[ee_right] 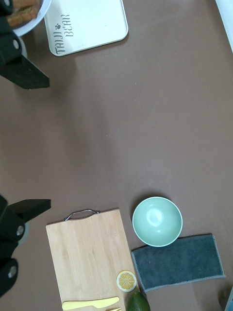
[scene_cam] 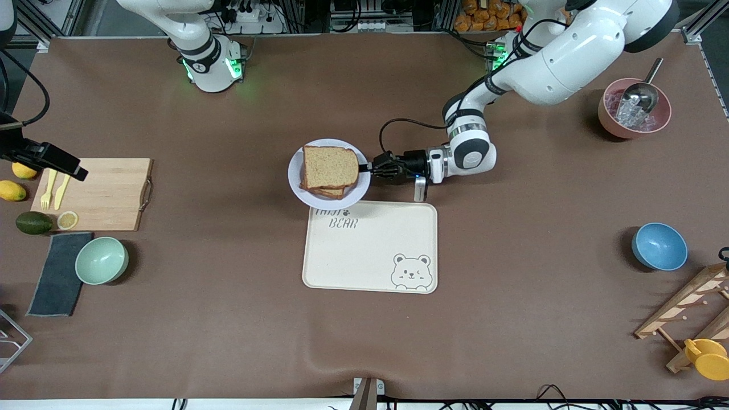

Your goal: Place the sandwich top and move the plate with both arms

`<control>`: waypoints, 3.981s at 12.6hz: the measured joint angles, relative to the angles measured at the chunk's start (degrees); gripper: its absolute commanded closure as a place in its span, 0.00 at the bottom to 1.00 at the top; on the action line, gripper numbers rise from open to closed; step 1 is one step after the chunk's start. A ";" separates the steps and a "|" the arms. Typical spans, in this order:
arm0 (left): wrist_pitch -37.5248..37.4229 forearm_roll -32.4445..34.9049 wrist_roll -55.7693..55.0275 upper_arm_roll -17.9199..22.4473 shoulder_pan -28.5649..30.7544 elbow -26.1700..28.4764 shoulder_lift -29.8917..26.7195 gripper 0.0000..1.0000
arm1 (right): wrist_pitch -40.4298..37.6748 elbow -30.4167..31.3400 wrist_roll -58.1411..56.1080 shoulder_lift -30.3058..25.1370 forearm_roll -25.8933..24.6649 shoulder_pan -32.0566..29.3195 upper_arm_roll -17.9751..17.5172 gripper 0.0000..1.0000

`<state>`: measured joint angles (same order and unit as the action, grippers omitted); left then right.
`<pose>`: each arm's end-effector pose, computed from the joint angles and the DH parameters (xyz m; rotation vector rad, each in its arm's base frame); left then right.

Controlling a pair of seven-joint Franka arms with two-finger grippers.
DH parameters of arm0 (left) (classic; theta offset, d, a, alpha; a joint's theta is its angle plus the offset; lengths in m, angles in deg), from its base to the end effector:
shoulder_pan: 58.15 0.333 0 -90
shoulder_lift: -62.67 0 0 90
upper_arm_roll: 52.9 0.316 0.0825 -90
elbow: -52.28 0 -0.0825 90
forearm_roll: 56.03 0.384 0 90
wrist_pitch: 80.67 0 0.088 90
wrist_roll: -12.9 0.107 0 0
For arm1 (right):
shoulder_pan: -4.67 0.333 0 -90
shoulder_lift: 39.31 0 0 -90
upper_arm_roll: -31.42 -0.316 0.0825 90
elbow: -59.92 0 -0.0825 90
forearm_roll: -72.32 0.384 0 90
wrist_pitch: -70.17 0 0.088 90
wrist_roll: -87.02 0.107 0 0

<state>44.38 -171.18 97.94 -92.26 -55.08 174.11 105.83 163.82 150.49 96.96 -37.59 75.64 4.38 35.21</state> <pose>0.4151 -0.3683 0.1363 1.6101 0.0374 0.0948 0.5685 -0.0341 0.6088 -3.0608 0.3809 -0.0323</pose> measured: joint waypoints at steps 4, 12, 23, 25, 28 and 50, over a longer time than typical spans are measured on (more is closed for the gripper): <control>-0.05 0.01 -2.51 -0.73 3.52 -1.91 -1.17 1.00 | -0.01 0.00 0.01 0.00 0.00 -0.01 -0.14 0.00; 1.73 9.22 -15.22 7.19 5.28 -8.40 -2.05 1.00 | -0.50 -0.01 0.02 0.00 -0.06 -0.19 -0.14 0.00; 2.69 10.90 -19.88 20.56 -4.08 -11.36 0.42 1.00 | -1.03 0.03 0.02 0.01 -0.43 -0.19 -0.30 0.00; 2.90 10.90 -19.88 20.70 -4.18 -11.46 1.48 1.00 | -1.03 0.03 0.02 0.01 -0.44 -0.19 -0.32 0.00; 2.98 10.91 -19.93 20.77 -4.31 -11.67 2.17 0.01 | -1.03 0.03 0.02 0.01 -0.46 -0.19 -0.34 0.00; 8.16 10.90 -27.48 19.74 -6.22 -14.36 0.42 0.00 | -1.07 0.08 0.22 0.18 -0.54 -0.21 -0.29 0.00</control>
<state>52.54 -160.28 70.46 -72.51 -61.30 159.75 106.25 162.75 150.56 97.18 -37.41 75.10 4.16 34.92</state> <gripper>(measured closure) 0.000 0.000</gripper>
